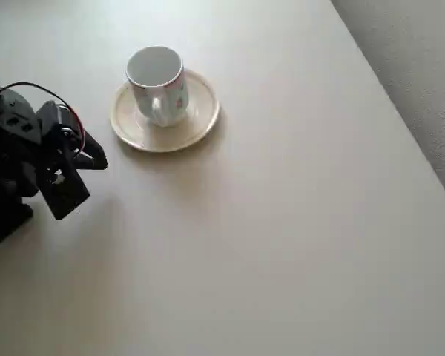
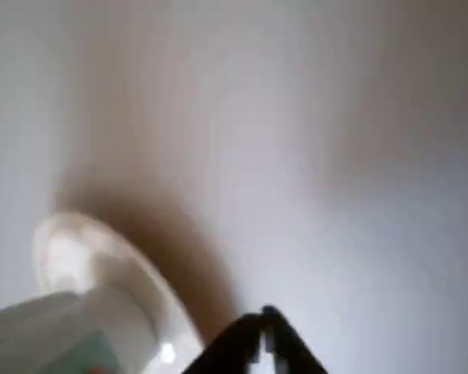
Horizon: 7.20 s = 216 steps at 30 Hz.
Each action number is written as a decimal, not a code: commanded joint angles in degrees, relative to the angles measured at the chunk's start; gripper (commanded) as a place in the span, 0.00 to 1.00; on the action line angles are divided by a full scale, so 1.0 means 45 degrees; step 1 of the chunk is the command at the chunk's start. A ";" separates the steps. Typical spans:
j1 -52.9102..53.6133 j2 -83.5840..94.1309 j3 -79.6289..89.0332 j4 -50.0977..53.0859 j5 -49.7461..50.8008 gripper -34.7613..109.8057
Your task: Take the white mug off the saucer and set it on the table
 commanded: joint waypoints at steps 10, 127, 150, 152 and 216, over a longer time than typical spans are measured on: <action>-0.0117 0.0039 0.0000 0.0020 -0.0137 0.23; -0.4687 -2.1758 -1.5059 -0.0410 0.0039 0.29; -0.3750 -1.6035 -1.6172 0.0918 0.0879 0.23; -0.3359 -1.5645 -1.7090 0.1777 0.0527 0.23; 0.1484 -0.2949 -0.9258 0.0176 -0.6289 0.38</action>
